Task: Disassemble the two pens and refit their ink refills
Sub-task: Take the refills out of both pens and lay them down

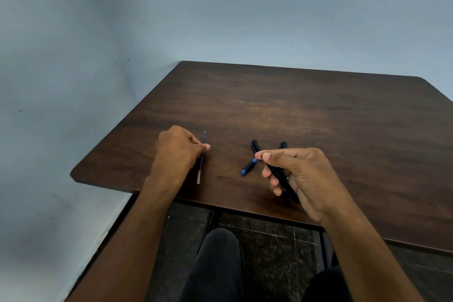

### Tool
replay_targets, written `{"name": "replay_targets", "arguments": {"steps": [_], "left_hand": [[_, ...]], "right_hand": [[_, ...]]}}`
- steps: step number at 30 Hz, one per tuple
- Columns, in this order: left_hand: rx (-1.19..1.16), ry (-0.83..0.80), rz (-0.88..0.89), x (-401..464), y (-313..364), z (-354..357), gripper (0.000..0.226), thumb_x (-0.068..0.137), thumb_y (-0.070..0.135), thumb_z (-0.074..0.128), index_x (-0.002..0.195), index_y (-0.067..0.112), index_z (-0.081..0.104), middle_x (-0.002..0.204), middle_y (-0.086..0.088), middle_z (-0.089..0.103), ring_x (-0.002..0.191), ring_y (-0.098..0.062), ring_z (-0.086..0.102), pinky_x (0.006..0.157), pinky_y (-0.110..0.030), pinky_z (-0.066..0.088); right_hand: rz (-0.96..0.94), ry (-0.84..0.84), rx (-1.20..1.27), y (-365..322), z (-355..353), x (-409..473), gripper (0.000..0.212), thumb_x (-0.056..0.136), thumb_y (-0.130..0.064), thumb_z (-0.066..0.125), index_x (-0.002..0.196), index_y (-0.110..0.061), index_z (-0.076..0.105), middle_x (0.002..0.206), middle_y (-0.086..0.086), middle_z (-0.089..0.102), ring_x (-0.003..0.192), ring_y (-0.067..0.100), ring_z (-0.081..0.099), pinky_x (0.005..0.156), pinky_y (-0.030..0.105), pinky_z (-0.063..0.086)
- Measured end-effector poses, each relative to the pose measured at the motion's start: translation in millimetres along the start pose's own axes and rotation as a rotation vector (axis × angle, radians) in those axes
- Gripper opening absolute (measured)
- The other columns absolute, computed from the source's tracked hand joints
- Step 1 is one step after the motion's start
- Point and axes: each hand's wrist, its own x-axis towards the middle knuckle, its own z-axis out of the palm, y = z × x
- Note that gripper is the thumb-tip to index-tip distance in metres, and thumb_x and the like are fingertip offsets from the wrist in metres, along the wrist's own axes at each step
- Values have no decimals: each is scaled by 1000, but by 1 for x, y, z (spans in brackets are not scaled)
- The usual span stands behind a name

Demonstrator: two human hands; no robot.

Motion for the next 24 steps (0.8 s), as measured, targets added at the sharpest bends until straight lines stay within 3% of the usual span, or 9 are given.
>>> {"name": "replay_targets", "arguments": {"steps": [7, 13, 24], "left_hand": [[42, 24, -1, 10, -10, -12, 16, 74, 34, 86, 72, 20, 80, 70, -2, 73, 71, -16, 69, 76, -35, 60], [86, 19, -39, 13, -12, -17, 20, 75, 33, 86, 81, 15, 81, 84, -10, 75, 87, -23, 70, 87, -39, 58], [102, 42, -34, 11, -20, -8, 19, 77, 37, 83, 77, 19, 79, 87, -8, 75, 86, -22, 69, 85, -36, 57]], "right_hand": [[-2, 5, -13, 1, 2, 2, 15, 93, -11, 69, 91, -5, 83, 71, 13, 69, 54, 19, 56, 47, 27, 46], [4, 2, -6, 5, 10, 6, 15, 94, -9, 68, 92, -4, 82, 70, 13, 69, 53, 19, 55, 46, 27, 46], [37, 19, -12, 8, 16, 12, 16, 94, -10, 68, 92, -4, 82, 69, 14, 70, 54, 19, 57, 46, 28, 47]]}}
